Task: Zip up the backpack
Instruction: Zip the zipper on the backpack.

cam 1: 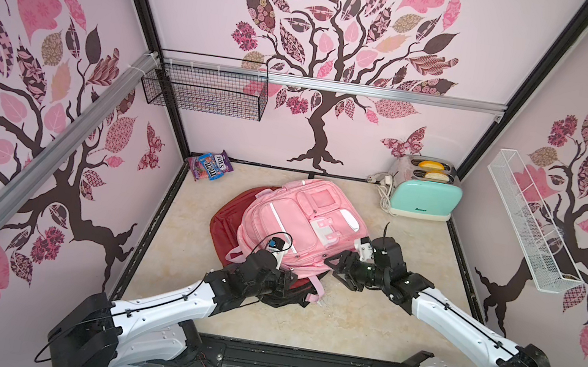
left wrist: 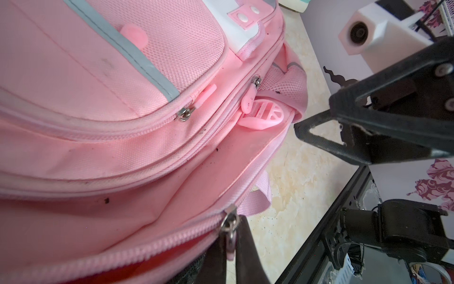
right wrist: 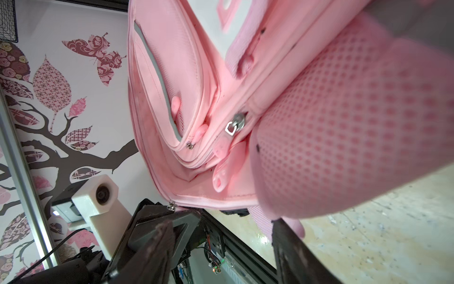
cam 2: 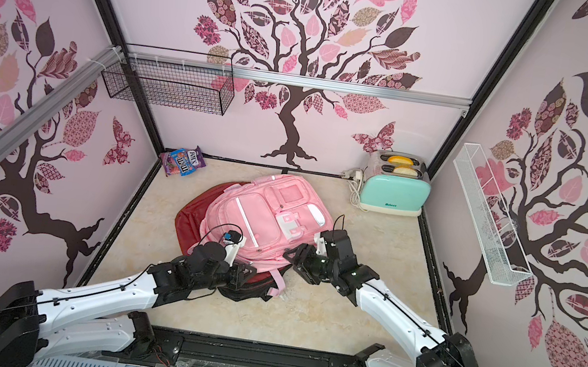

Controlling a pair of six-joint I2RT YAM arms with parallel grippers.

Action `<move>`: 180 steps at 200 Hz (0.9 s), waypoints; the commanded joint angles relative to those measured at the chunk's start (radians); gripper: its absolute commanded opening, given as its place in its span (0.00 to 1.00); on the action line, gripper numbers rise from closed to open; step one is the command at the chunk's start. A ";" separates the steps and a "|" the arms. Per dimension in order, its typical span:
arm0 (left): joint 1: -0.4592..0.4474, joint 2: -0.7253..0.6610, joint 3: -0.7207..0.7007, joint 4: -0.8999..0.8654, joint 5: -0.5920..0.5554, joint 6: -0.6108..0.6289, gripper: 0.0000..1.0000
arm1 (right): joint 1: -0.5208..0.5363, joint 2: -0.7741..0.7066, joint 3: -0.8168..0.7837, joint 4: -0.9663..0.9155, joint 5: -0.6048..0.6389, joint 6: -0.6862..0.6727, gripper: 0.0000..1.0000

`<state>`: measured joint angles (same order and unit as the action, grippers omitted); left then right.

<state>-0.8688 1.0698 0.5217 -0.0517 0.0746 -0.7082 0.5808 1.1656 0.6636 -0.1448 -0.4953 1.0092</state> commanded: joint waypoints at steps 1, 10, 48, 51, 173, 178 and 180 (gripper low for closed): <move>0.001 -0.020 0.003 0.041 0.025 -0.004 0.00 | 0.051 -0.031 -0.025 0.111 0.040 0.110 0.65; -0.001 -0.021 0.003 0.044 0.028 -0.004 0.00 | 0.070 -0.037 -0.046 0.134 0.052 0.137 0.65; -0.020 -0.009 0.018 0.048 0.021 -0.001 0.00 | 0.109 -0.027 -0.093 0.187 0.091 0.194 0.65; -0.024 -0.008 0.020 0.047 0.019 0.000 0.00 | 0.109 -0.026 -0.093 0.188 0.094 0.195 0.65; -0.123 0.045 0.086 -0.025 -0.074 -0.002 0.00 | 0.113 0.136 -0.073 0.354 0.104 0.225 0.60; -0.123 0.040 0.089 -0.032 -0.076 -0.001 0.00 | 0.114 0.146 -0.074 0.357 0.099 0.230 0.59; -0.124 0.038 0.090 -0.034 -0.077 0.000 0.00 | 0.114 0.150 -0.074 0.358 0.098 0.230 0.58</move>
<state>-0.9798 1.1355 0.5701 -0.0685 -0.0010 -0.7116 0.6880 1.2781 0.5621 0.1532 -0.3882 1.2228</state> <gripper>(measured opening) 0.080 0.605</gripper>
